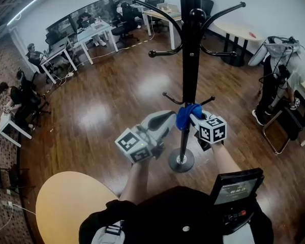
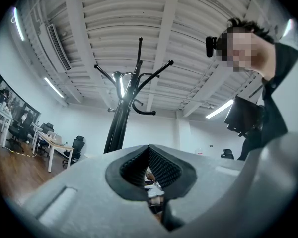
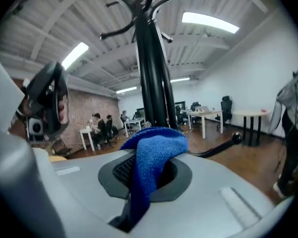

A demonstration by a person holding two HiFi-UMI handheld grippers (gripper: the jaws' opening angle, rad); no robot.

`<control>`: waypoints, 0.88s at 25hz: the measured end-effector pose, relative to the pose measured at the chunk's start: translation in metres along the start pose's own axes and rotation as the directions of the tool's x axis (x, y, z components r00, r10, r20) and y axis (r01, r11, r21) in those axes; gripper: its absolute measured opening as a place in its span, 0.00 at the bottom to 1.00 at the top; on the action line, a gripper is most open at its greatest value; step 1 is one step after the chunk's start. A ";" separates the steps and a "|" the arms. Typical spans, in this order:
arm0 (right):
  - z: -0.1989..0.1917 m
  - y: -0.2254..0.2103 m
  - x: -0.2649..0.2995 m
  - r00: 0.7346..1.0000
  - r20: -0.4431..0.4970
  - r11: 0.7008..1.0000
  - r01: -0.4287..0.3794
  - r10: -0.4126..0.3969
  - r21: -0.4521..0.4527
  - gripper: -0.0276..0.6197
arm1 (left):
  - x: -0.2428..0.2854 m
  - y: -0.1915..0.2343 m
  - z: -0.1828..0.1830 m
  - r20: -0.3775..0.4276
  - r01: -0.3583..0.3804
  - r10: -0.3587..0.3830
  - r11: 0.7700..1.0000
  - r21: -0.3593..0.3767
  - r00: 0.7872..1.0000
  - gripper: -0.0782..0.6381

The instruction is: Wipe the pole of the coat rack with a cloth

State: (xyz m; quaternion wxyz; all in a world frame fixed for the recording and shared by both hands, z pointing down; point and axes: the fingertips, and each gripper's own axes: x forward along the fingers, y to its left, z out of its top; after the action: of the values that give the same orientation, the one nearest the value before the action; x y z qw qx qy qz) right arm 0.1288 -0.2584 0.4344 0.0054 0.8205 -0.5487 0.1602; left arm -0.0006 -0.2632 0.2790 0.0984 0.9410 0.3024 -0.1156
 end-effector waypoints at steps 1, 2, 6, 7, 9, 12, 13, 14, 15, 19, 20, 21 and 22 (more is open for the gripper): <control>-0.005 0.006 -0.004 0.998 -0.026 0.997 -0.047 0.048 0.055 0.07 | -0.001 -0.001 0.001 0.001 -0.004 0.004 1.000 0.000 1.000 0.11; -0.008 0.017 -0.011 0.992 -0.053 0.989 -0.107 0.113 0.102 0.07 | -0.003 -0.001 0.001 0.002 -0.007 0.007 1.000 0.000 1.000 0.11; -0.011 0.055 -0.032 0.949 -0.085 0.943 -0.288 0.304 0.166 0.07 | -0.008 0.000 0.001 0.011 -0.009 0.009 1.000 0.011 1.000 0.11; -0.011 0.050 -0.030 0.955 -0.077 0.950 -0.272 0.286 0.156 0.07 | -0.008 0.000 0.000 0.013 -0.010 0.009 1.000 0.010 1.000 0.11; -0.014 0.030 -0.018 0.981 -0.051 0.975 -0.180 0.188 0.132 0.07 | -0.009 -0.001 -0.001 0.013 -0.013 0.013 1.000 0.003 1.000 0.11; -0.004 0.007 -0.008 0.999 0.042 0.998 -0.024 0.021 0.064 0.07 | -0.012 -0.002 -0.003 0.005 -0.021 0.021 1.000 -0.006 1.000 0.11; 0.009 0.005 -0.011 0.994 0.105 0.999 0.009 -0.014 0.049 0.07 | -0.013 -0.003 -0.003 0.000 -0.024 0.024 1.000 -0.010 1.000 0.11; 0.028 0.003 -0.016 0.983 0.179 0.999 0.032 -0.039 0.043 0.07 | -0.014 -0.003 -0.002 -0.002 -0.026 0.026 1.000 -0.010 1.000 0.11; 0.051 0.003 -0.022 0.966 0.254 0.998 0.044 -0.052 0.038 0.07 | -0.016 -0.003 -0.001 -0.003 -0.028 0.028 1.000 -0.007 1.000 0.11; 0.156 0.021 -0.047 0.887 0.461 0.995 0.061 -0.021 -0.073 0.07 | -0.019 -0.004 0.003 0.009 -0.031 0.031 0.999 -0.006 0.999 0.11; 0.182 0.029 -0.053 0.864 0.504 0.992 0.071 -0.008 -0.106 0.07 | -0.021 -0.004 0.004 0.012 -0.030 0.030 1.000 -0.004 0.999 0.11; 0.207 0.036 -0.059 0.840 0.542 0.988 0.084 0.001 -0.132 0.07 | -0.023 -0.004 0.005 0.014 -0.028 0.028 1.000 -0.001 1.000 0.11; 0.230 0.042 -0.065 0.819 0.573 0.983 0.100 0.006 -0.152 0.07 | -0.025 -0.005 0.006 0.014 -0.027 0.027 1.000 0.001 1.000 0.11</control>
State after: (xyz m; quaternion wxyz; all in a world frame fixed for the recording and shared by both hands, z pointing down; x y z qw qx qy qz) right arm 0.1274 -0.2591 0.1919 -0.0830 0.8403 -0.5166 -0.1420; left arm -0.0242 -0.2738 0.2798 0.1013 0.9442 0.2891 -0.1209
